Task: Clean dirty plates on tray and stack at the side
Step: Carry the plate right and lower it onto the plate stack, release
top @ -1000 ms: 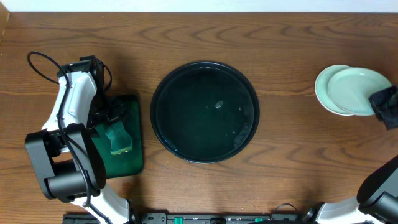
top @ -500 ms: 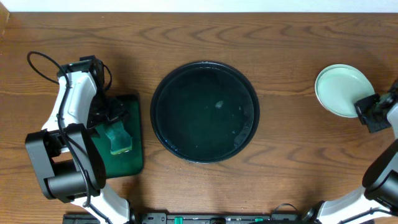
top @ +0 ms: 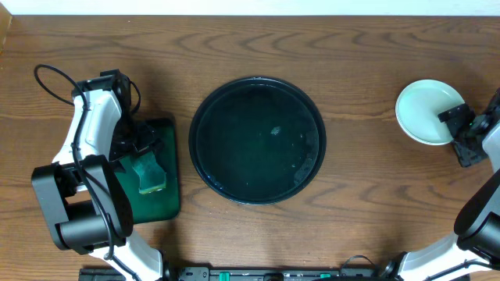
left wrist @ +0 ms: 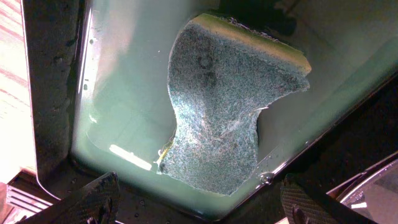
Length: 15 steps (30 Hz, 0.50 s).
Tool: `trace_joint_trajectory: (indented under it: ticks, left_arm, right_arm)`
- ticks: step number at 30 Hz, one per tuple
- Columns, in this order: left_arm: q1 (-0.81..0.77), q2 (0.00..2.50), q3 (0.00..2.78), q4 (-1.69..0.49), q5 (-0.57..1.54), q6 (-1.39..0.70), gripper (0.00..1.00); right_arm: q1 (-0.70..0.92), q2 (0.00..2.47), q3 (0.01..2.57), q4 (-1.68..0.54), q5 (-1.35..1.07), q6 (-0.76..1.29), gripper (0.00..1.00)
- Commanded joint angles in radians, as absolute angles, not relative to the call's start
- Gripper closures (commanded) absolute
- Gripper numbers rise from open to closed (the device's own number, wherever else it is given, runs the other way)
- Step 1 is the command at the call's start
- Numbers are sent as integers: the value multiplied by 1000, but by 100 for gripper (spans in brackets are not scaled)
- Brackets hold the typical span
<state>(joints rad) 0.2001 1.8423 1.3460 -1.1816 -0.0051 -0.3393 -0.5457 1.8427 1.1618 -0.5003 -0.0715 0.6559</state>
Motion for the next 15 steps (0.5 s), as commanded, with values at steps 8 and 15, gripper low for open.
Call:
trace_joint_trajectory:
  ticks: [8, 15]
  left_arm:
    - [199, 1840, 1341, -1188, -8, -334, 17]
    - [199, 1840, 1341, -1188, -8, -334, 17]
  right_arm:
    - [-518, 1780, 1372, -813, -141, 627, 1]
    - [-431, 1667, 1545, -1036, -236, 511, 1]
